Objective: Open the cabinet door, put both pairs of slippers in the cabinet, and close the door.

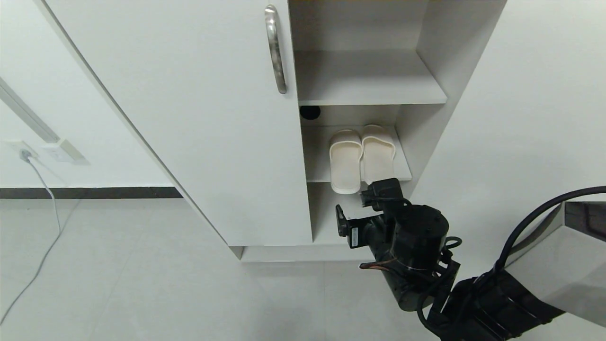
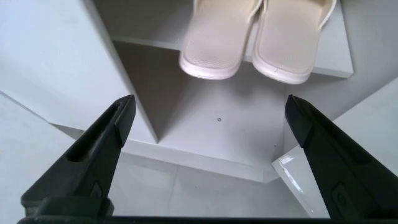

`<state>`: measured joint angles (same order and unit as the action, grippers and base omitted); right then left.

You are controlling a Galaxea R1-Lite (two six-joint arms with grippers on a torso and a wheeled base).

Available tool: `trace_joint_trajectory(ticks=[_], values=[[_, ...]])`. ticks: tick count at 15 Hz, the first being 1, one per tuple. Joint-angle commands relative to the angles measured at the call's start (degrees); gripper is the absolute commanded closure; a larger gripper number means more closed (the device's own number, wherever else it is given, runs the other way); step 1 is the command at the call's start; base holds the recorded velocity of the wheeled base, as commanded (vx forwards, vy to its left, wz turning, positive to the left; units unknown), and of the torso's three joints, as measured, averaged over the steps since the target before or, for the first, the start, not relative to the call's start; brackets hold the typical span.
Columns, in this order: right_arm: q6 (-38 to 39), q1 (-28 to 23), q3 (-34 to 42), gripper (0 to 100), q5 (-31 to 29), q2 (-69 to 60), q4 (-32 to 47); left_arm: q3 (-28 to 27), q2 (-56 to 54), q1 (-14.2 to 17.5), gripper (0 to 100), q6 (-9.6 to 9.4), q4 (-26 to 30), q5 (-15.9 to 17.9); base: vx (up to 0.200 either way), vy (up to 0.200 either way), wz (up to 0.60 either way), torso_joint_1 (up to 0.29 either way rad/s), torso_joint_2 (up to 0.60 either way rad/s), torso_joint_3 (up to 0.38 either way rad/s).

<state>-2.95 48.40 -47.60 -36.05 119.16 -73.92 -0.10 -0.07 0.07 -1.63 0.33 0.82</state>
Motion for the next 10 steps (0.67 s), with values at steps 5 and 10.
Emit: trace_joint_trajectory(ticks=[5, 10], values=[[0.0, 0.0, 1.4, 0, 0.0, 0.1, -0.6, 0.0, 0.1, 0.0, 100, 0.23, 0.0, 0.0, 0.0, 0.0, 0.0, 0.0, 0.0, 0.0], [0.0, -0.1, 1.6, 0, 0.0, 0.1, -0.5, 0.0, 0.1, 0.0, 100, 0.14, 0.0, 0.0, 0.0, 0.0, 0.0, 0.0, 0.0, 0.0]])
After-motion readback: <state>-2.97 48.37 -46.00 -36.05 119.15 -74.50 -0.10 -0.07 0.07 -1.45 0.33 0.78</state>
